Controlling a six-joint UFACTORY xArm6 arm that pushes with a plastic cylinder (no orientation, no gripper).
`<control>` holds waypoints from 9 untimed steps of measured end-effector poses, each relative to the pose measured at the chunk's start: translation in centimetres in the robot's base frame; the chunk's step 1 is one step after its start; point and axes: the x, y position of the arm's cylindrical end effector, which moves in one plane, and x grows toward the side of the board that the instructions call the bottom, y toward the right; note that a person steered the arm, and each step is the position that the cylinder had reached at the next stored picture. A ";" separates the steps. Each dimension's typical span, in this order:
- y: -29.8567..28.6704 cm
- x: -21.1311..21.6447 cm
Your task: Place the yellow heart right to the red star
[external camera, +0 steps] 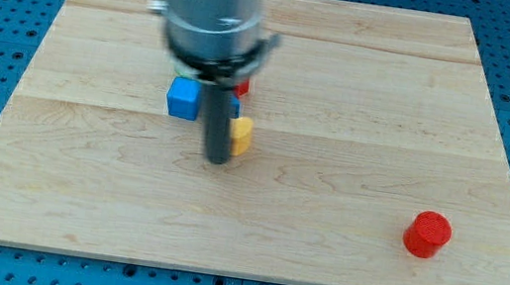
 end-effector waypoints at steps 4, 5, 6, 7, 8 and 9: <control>4.0 -0.4; 0.8 -0.4; 1.8 -2.4; 2.5 -4.9; 2.5 -6.6; 2.8 -6.6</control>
